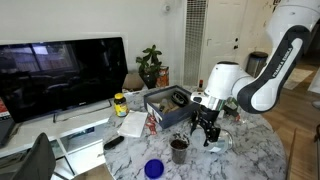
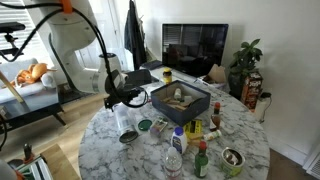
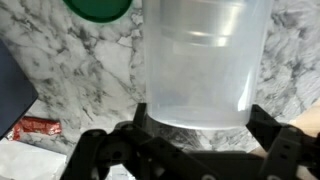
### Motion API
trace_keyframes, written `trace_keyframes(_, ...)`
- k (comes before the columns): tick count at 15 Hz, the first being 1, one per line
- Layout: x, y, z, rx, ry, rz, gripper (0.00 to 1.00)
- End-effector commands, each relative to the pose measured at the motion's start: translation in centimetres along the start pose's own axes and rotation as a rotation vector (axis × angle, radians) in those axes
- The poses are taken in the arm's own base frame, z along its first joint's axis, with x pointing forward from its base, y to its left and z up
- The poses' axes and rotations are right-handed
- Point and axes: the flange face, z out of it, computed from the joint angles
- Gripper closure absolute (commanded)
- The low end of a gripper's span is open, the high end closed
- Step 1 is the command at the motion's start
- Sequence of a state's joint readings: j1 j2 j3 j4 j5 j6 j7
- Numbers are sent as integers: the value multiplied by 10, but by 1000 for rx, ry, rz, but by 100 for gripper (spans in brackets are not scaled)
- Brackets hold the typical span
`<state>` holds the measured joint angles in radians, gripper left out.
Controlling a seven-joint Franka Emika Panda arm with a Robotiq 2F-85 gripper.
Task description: Put the clear cup over the silver cup, then place them upright
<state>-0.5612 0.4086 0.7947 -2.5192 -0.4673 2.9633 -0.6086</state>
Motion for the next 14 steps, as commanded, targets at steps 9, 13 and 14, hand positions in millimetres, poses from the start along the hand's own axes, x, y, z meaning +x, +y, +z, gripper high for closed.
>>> trace_keyframes(9, 19, 10, -9, -27, -215, 2, 0)
trace_keyframes(13, -18, 8, -24, -62, -179, 235, 0)
trace_keyframes(14, -31, 5, -26, -60, -167, 290, 0)
